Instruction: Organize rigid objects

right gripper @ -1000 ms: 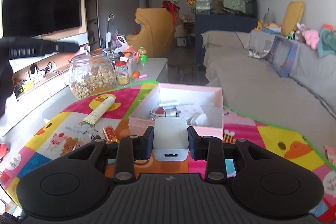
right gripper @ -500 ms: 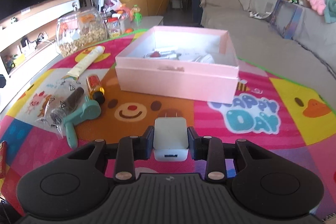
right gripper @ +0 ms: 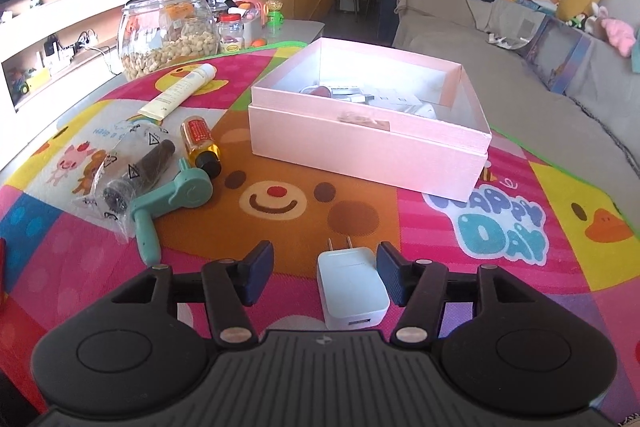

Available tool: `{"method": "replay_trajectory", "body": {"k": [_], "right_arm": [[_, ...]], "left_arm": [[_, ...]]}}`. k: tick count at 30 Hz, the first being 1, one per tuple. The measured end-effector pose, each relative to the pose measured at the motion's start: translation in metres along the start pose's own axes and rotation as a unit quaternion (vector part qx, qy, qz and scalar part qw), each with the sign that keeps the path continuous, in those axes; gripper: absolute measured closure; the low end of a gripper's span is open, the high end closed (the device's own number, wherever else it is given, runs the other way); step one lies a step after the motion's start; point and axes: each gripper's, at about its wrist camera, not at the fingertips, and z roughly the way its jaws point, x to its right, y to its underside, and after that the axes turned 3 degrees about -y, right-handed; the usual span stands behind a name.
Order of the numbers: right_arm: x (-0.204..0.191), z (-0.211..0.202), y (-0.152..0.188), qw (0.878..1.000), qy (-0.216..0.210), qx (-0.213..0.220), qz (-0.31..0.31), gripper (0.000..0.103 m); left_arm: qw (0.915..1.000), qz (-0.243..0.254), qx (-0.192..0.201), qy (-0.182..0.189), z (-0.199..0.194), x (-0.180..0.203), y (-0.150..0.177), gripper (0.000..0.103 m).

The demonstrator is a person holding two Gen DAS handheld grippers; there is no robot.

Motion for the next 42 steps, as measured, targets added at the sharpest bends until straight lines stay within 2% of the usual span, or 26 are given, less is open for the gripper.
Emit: {"method": "replay_trajectory", "body": {"k": [6,8,11,17,19,22,24,27,30,38,42], "right_arm": [[0.007,-0.001,0.01,1.0,0.016,-0.009,0.006,0.041],[0.01,0.0,0.014,1.0,0.02,-0.015,0.01,0.041],[0.012,0.001,0.02,0.999,0.02,-0.019,0.015,0.039],[0.014,0.001,0.023,0.999,0.028,-0.012,0.017,0.029],[0.015,0.001,0.025,0.999,0.033,-0.009,0.021,0.025],[0.016,0.002,0.027,0.999,0.034,-0.003,0.029,0.023],[0.018,0.002,0.029,0.999,0.039,0.003,0.037,0.017],[0.022,0.004,0.032,0.998,0.039,0.011,0.055,0.014],[0.023,0.004,0.033,0.997,0.037,0.013,0.06,0.013],[0.024,0.006,0.034,0.997,0.036,0.016,0.067,0.01],[0.024,0.006,0.035,0.997,0.035,0.017,0.068,0.01]], "left_arm": [[0.9979,0.057,0.032,-0.002,0.027,0.043,-0.017,0.085],[0.9973,0.061,0.04,0.007,0.035,0.053,-0.022,0.084],[0.9952,0.084,0.05,0.0,0.046,0.066,-0.029,0.084],[0.9929,0.11,0.046,-0.001,0.048,0.073,-0.034,0.084],[0.9935,0.107,0.04,-0.001,0.045,0.068,-0.031,0.084],[0.9967,0.075,0.028,0.007,0.038,0.049,-0.028,0.084],[0.9981,0.054,0.031,0.003,0.033,0.036,-0.029,0.084],[0.9985,0.016,0.049,-0.021,0.033,0.021,-0.04,0.084],[0.9984,-0.015,0.052,-0.015,0.043,0.014,-0.058,0.084],[0.9969,0.019,0.075,0.014,0.084,0.047,-0.099,0.084],[0.996,0.02,0.082,0.027,0.078,0.055,-0.105,0.084]]}}
